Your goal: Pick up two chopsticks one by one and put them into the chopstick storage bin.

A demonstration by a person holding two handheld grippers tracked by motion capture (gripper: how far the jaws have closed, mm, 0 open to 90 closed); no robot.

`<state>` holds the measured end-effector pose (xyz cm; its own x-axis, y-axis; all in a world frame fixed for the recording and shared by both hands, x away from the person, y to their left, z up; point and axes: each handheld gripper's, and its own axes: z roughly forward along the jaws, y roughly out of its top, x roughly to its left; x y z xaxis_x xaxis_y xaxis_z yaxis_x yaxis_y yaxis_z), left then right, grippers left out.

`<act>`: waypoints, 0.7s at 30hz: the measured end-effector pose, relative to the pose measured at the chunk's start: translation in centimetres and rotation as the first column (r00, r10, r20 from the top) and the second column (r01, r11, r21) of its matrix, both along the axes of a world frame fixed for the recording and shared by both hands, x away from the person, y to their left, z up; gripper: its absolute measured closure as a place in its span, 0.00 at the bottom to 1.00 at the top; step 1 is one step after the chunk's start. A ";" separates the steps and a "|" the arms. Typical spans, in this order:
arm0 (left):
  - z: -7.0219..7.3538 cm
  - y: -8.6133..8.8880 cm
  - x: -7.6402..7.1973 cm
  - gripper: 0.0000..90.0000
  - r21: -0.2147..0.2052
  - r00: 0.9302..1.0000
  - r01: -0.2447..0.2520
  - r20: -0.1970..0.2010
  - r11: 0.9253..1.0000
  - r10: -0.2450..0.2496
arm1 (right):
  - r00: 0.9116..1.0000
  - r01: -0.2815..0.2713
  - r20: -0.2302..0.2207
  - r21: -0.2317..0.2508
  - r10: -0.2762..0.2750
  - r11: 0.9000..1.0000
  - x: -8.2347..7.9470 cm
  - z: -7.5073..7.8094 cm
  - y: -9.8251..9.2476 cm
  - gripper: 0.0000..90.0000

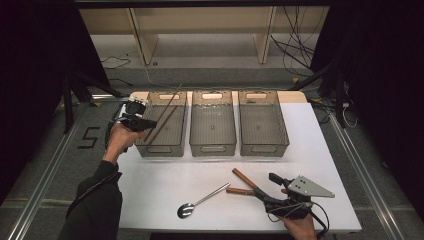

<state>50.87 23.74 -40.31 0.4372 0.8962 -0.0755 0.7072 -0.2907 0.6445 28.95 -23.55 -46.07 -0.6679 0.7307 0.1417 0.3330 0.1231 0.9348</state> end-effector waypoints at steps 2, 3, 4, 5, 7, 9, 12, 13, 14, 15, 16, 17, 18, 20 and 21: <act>-0.1 0.0 0.0 0.94 0.003 1.000 -0.002 -0.002 1.000 0.002 | 1.000 0.003 -0.001 0.002 -0.003 1.000 0.0 0.0 0.0 0.28; -0.2 0.0 0.1 0.94 0.004 1.000 -0.005 -0.005 1.000 0.005 | 1.000 0.004 0.000 0.003 -0.004 1.000 0.0 0.0 0.0 0.28; -0.3 0.1 0.1 0.94 0.003 1.000 -0.008 -0.010 1.000 0.008 | 1.000 0.004 0.001 0.005 -0.004 1.000 0.0 0.0 -0.1 0.28; -0.4 0.1 0.1 0.94 0.007 1.000 -0.008 -0.019 1.000 0.008 | 1.000 0.004 0.002 0.005 -0.004 1.000 0.0 0.0 -0.1 0.28; -0.5 0.2 0.1 0.94 0.018 1.000 -0.010 -0.026 1.000 0.010 | 1.000 0.004 -0.001 0.007 -0.004 1.000 -0.1 0.1 -0.1 0.28; -0.6 0.3 0.1 0.94 0.024 0.999 -0.005 -0.036 1.000 0.006 | 1.000 0.003 0.002 0.005 -0.003 1.000 0.0 0.0 0.0 0.28; -0.7 0.3 0.0 0.94 0.024 0.999 -0.014 -0.042 1.000 0.015 | 1.000 0.004 0.001 0.006 -0.004 1.000 -0.1 0.1 0.0 0.28; -0.8 0.4 0.0 0.94 0.026 0.999 -0.014 -0.045 1.000 0.016 | 1.000 0.004 0.002 0.006 -0.004 1.000 -0.1 0.1 0.0 0.28; -0.8 0.4 0.0 0.94 0.025 0.999 -0.019 -0.048 1.000 0.020 | 1.000 0.004 0.003 0.006 -0.004 1.000 -0.1 0.1 0.0 0.28; -0.9 0.4 0.0 0.94 0.033 0.999 -0.017 -0.051 0.999 0.019 | 1.000 0.004 0.002 0.006 -0.004 1.000 -0.1 0.1 0.0 0.28; -1.0 0.3 0.0 0.94 0.043 0.998 -0.017 -0.057 0.999 0.019 | 1.000 0.004 0.001 0.005 -0.004 1.000 0.0 0.1 -0.1 0.28; -1.1 0.3 0.1 0.94 0.046 0.998 -0.018 -0.063 0.999 0.020 | 1.000 0.004 0.001 0.005 -0.004 1.000 -0.1 0.1 -0.1 0.28; -1.1 0.4 0.1 0.94 0.042 0.997 -0.021 -0.067 0.999 0.024 | 1.000 0.004 0.000 0.005 -0.004 1.000 -0.1 0.1 0.0 0.28; -1.3 0.4 0.1 0.94 0.037 0.997 -0.022 -0.076 0.999 0.025 | 1.000 0.004 -0.001 0.005 -0.004 1.000 -0.1 0.1 -0.1 0.28; -1.4 0.4 0.0 0.93 0.044 0.996 -0.017 -0.084 0.999 0.021 | 1.000 0.005 0.001 0.004 -0.005 1.000 0.0 0.1 -0.1 0.28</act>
